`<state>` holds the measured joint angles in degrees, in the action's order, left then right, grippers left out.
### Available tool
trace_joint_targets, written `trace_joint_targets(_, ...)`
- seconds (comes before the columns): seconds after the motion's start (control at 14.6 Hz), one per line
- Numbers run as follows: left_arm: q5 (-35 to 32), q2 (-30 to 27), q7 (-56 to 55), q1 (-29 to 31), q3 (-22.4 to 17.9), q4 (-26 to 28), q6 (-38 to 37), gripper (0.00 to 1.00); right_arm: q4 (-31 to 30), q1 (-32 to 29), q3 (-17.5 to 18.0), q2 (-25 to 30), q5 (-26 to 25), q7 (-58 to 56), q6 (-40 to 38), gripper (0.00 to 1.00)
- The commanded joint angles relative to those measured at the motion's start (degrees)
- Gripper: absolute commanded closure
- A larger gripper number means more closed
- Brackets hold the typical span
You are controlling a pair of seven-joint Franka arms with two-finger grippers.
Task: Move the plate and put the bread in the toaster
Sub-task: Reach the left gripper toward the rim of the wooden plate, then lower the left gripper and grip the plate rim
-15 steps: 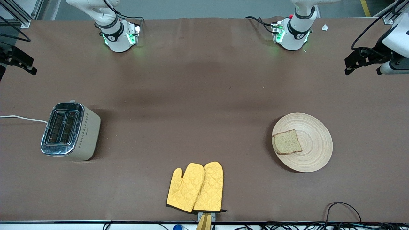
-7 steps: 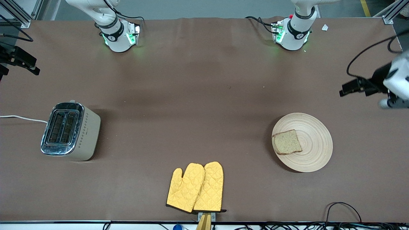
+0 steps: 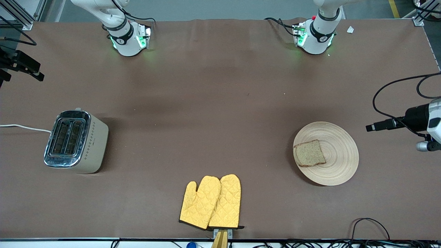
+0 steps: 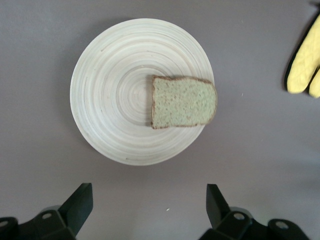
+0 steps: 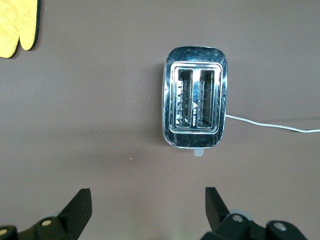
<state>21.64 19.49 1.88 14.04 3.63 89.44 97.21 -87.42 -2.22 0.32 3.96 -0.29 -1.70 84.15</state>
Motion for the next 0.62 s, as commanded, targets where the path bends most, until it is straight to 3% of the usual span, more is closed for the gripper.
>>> trace_joint_targets(0.0,6.20,5.36,4.95,3.87,0.15,-1.28,0.78,0.00,-1.09,-0.16,0.11,0.70,0.91,0.47,-0.04,0.00)
trace_joint_targets(0.14,8.49,9.50,12.59,6.60,0.24,-1.28,3.06,0.01,-1.09,-0.16,0.11,0.70,0.91,0.47,-0.13,0.00)
trace_joint_targets(0.55,17.72,19.52,21.67,11.88,0.15,-1.37,5.43,0.15,-1.18,-0.16,0.11,0.70,1.00,0.03,-0.57,0.00)
